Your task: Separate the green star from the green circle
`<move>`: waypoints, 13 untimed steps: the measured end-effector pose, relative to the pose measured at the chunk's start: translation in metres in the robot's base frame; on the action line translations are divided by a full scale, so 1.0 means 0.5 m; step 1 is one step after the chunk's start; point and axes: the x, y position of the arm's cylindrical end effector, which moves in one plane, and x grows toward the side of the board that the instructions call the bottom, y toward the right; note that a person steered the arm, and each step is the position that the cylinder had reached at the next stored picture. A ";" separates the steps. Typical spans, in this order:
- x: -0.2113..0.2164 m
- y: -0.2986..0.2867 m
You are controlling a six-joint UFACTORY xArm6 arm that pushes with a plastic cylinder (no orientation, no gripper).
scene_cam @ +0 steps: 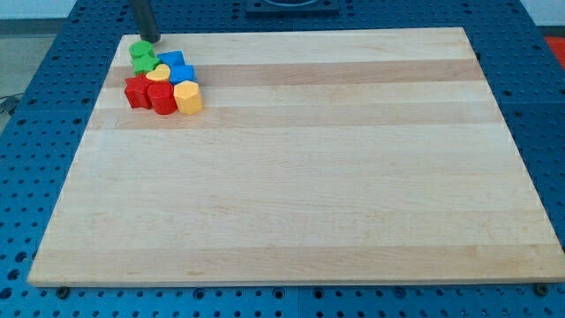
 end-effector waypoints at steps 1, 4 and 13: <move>0.001 -0.082; 0.096 -0.010; 0.243 0.073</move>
